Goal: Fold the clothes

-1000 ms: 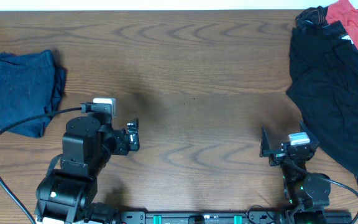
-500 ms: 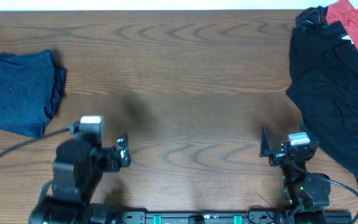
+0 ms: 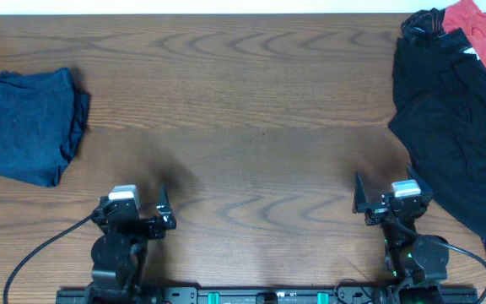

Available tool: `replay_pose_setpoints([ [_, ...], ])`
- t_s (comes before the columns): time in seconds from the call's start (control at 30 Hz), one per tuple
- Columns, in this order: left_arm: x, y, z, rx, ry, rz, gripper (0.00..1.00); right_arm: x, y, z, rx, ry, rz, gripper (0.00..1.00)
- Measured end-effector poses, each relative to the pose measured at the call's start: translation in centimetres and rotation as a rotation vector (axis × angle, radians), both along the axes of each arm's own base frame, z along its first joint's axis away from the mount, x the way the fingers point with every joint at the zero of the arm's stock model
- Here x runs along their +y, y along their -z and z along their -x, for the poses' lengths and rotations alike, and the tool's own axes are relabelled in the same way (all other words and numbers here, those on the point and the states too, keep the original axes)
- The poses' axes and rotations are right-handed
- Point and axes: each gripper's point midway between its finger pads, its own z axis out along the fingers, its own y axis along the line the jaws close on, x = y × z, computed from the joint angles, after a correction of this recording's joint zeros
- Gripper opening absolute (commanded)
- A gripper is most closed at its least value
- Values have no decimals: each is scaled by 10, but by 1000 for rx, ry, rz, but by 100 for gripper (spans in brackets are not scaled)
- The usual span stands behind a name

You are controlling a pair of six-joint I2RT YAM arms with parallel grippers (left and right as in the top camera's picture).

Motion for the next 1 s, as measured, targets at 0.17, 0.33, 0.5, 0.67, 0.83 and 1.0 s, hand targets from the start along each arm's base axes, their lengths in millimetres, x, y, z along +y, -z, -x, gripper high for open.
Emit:
replay_pose_setpoints([
  [0.17,-2,-7,-17,-129,23,-82,98,0,0,0,0,0,0,99],
  [0.33,-2,-4,-22,-157,35,-134,98,0,0,0,-1,1,0,99],
  [0.5,-3,-4,-22,-161,42,-147,98,0,0,0,-1,0,0,99],
  [0.67,-3,-9,-25,-198,46,-171,98,0,0,0,-1,0,0,99],
  [0.83,-3,-8,-27,-219,46,-186,98,0,0,0,-1,0,0,99],
  [1.0,-3,-8,-27,-219,49,-188,98,0,0,0,-1,0,0,99],
])
